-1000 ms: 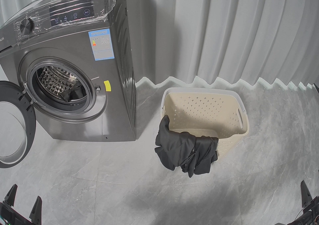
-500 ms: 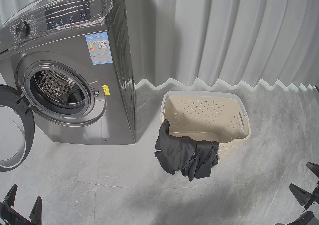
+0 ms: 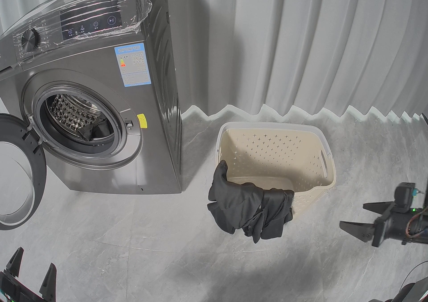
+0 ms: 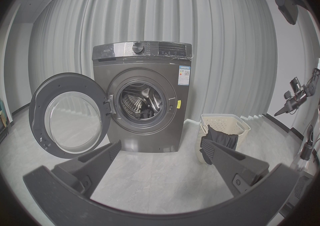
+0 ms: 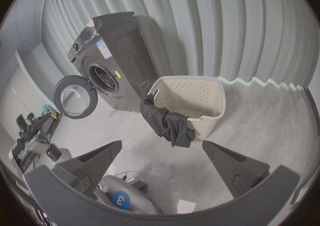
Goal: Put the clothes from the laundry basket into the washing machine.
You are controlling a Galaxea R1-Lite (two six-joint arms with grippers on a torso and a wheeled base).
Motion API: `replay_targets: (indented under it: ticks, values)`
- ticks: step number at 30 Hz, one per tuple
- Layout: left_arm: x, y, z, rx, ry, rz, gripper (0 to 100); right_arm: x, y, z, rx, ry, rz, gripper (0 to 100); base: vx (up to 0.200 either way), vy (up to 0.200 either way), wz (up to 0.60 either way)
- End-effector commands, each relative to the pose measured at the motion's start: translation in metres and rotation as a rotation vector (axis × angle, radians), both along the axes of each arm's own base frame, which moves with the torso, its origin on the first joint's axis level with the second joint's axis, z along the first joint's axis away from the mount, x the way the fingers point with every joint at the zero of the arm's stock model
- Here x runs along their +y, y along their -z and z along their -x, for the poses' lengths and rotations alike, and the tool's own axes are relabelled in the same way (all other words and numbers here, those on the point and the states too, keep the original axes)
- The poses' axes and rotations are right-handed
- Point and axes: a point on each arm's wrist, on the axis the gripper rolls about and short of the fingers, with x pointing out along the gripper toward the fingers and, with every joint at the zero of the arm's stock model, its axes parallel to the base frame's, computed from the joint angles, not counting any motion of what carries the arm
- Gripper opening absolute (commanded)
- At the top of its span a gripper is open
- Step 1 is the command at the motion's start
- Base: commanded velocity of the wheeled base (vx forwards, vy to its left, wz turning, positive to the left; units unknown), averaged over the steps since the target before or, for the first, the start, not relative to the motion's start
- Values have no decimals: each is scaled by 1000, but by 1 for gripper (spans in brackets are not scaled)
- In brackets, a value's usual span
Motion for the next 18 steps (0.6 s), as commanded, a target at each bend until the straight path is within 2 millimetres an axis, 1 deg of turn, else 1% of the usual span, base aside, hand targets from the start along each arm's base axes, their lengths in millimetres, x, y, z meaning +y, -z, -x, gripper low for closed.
replay_targets:
  ticks: [1,2,3,4,6,7,9,14,18]
  values:
    - [0,5,0,1,0,0,100,65,57,-59,186,59,37,100,0,0,0]
    - [0,5,0,1,0,1,100,69,63,-65,184,66,45,100,0,0,0]
    - [0,5,0,1,0,1,100,70,64,-66,182,65,46,100,0,0,0]
    - [0,5,0,1,0,1,100,75,71,-73,179,64,47,100,0,0,0]
    - [0,5,0,1,0,1,100,78,77,-80,181,66,50,100,0,0,0]
    - [0,5,0,2,0,1,100,81,81,-89,183,75,58,100,0,0,0]
    - [0,5,0,2,0,1,100,84,85,-98,185,83,60,100,0,0,0]
    - [0,5,0,1,0,1,100,88,96,-106,215,87,78,100,0,0,0]
    - [0,5,0,2,0,1,100,94,108,-116,242,97,83,100,0,0,0]
